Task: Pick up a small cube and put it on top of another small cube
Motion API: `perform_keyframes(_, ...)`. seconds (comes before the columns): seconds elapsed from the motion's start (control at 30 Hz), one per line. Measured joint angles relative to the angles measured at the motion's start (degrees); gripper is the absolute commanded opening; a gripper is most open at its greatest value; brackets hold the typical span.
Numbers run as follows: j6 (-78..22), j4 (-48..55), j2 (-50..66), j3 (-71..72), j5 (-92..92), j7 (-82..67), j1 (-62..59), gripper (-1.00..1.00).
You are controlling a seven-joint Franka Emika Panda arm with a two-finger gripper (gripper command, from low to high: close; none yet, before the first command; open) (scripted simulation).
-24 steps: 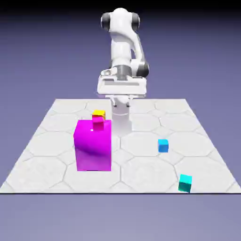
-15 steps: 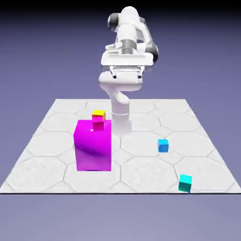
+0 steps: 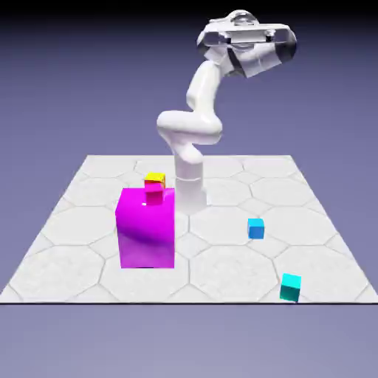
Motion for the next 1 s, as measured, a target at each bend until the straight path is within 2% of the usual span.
perform_keyframes(1.0, 13.46, 28.1, -25.24, 54.46, 74.75, -26.56, -33.75, 0.0)
